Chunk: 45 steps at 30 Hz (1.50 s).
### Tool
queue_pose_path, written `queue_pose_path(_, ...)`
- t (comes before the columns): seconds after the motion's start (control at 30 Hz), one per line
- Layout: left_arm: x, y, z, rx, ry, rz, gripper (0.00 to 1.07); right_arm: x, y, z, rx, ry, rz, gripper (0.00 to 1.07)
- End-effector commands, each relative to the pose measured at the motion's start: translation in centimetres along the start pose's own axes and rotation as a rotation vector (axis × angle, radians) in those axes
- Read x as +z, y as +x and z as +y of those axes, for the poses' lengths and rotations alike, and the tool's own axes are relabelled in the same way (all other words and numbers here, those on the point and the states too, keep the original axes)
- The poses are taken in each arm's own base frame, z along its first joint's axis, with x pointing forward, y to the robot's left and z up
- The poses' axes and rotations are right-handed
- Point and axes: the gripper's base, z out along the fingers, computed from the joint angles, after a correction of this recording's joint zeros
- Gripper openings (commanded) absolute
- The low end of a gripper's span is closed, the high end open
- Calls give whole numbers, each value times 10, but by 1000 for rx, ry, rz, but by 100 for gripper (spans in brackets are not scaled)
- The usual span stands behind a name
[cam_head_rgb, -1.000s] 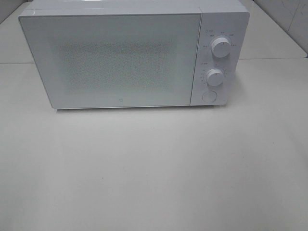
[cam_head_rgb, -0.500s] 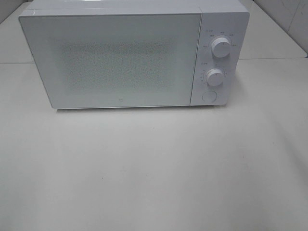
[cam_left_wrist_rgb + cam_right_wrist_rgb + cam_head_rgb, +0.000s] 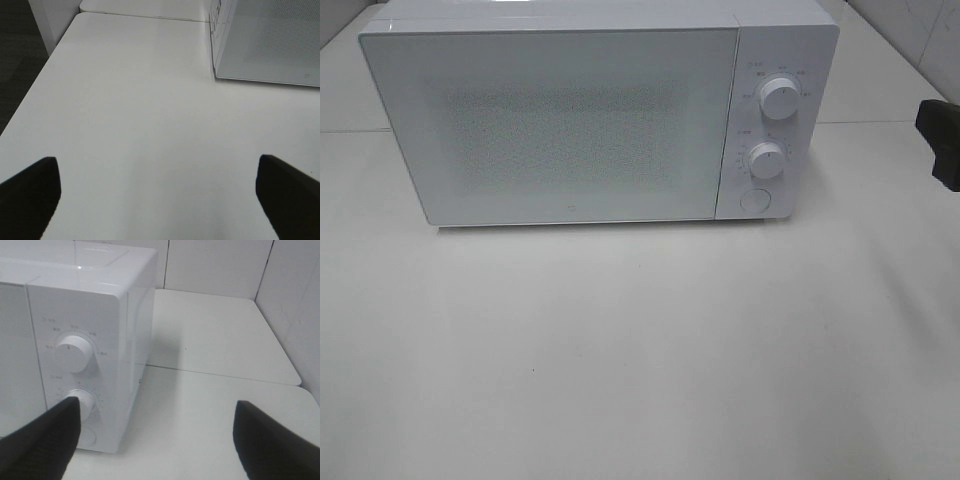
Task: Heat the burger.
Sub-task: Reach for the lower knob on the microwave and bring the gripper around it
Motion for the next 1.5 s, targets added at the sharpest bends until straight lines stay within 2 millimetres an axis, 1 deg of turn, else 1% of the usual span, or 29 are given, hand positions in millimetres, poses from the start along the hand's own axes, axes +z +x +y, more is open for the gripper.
queue_pose_path(0.03,-2,0,0,-2,-1,-30,98,11,4,-6,-26,72,-19,76)
queue_pose_path(0.07,-2,0,0,-2,-1,-30,98,11,4,-6,-26,72,-19,76)
queue_pose_path(0.17,-2,0,0,-2,-1,-30,98,19,10,-10,11,117,-11,76)
queue_pose_path(0.37,-2,0,0,-2,-1,-30,98,28,15,-12,10,136,-28,76)
queue_pose_path(0.43,-2,0,0,-2,-1,-30,98,34,16,-5,-5,120,-53,76)
queue_pose_path(0.47,-2,0,0,-2,-1,-30,98,34,16,-5,-5,120,-53,76)
queue_pose_path(0.5,-2,0,0,-2,-1,-30,98,39,18,3,-40,89,-66,76)
queue_pose_path(0.57,-2,0,0,-2,-1,-30,98,41,19,7,-54,79,-66,76)
queue_pose_path(0.6,-2,0,0,-2,-1,-30,98,45,24,15,-69,70,-62,76)
queue_pose_path(0.63,-2,0,0,-2,-1,-30,98,48,27,19,-73,70,-60,76)
queue_pose_path(0.73,-2,0,0,-2,-1,-30,98,50,31,25,-69,81,-57,76)
queue_pose_path(0.77,-2,0,0,-2,-1,-30,98,53,34,32,-69,88,-57,76)
queue_pose_path(0.83,-2,0,0,-2,-1,-30,98,53,35,35,-71,91,-65,76)
queue_pose_path(0.9,-2,0,0,-2,-1,-30,98,54,37,46,-74,92,-89,76)
queue_pose_path(0.93,-2,0,0,-2,-1,-30,98,54,37,46,-74,92,-89,76)
queue_pose_path(1.0,-2,0,0,-2,-1,-30,98,54,41,57,-70,108,-103,76)
queue_pose_path(1.07,-2,0,0,-2,-1,-30,98,54,43,60,-67,113,-101,76)
queue_pose_path(1.1,-2,0,0,-2,-1,-30,98,54,47,66,-70,119,-104,76)
queue_pose_path(1.2,-2,0,0,-2,-1,-30,98,54,48,68,-71,123,-110,77)
queue_pose_path(1.23,-2,0,0,-2,-1,-30,98,56,49,74,-68,130,-113,77)
queue_pose_path(1.3,-2,0,0,-2,-1,-30,98,58,50,77,-64,129,-107,77)
queue_pose_path(1.37,-2,0,0,-2,-1,-30,98,67,52,92,-49,93,-100,77)
queue_pose_path(1.4,-2,0,0,-2,-1,-30,98,67,52,92,-49,93,-100,77)
queue_pose_path(1.43,-2,0,0,-2,-1,-30,98,71,53,96,-45,86,-97,77)
queue_pose_path(1.47,-2,0,0,-2,-1,-30,98,78,54,101,-42,80,-87,77)
queue_pose_path(1.5,-2,0,0,-2,-1,-30,98,78,54,101,-42,80,-87,77)
